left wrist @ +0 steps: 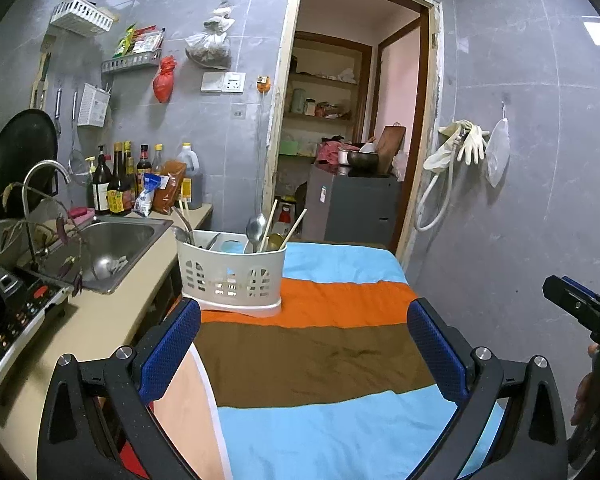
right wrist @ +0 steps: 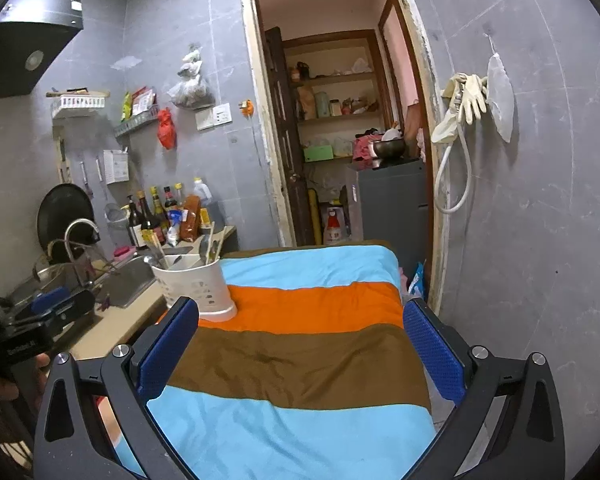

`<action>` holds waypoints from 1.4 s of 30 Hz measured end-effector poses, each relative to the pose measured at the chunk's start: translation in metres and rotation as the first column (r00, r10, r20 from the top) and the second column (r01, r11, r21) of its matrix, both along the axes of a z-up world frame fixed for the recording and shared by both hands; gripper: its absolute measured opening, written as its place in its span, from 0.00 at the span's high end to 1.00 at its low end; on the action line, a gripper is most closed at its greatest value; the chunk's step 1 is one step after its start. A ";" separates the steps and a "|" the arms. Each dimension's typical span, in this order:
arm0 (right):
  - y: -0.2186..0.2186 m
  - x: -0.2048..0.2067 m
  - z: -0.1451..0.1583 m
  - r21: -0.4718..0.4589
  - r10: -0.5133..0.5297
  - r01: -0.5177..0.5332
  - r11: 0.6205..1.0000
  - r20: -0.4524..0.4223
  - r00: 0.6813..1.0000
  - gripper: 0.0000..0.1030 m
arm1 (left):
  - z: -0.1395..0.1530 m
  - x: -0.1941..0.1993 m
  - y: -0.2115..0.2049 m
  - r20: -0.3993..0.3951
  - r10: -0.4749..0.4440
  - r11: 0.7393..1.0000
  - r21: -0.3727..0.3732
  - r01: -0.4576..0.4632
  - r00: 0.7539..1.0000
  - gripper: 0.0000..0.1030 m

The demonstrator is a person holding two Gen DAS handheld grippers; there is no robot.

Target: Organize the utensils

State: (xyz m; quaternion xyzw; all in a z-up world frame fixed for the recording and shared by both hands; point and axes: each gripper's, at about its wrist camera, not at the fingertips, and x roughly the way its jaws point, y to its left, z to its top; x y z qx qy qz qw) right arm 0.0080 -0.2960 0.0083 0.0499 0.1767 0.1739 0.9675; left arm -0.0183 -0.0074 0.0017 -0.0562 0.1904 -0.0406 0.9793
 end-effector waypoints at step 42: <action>0.008 -0.006 -0.002 0.006 0.017 -0.017 1.000 -0.015 1.000 0.00 | 0.001 -0.014 0.003 -0.002 0.028 1.000 -0.010 -0.028 1.000 0.02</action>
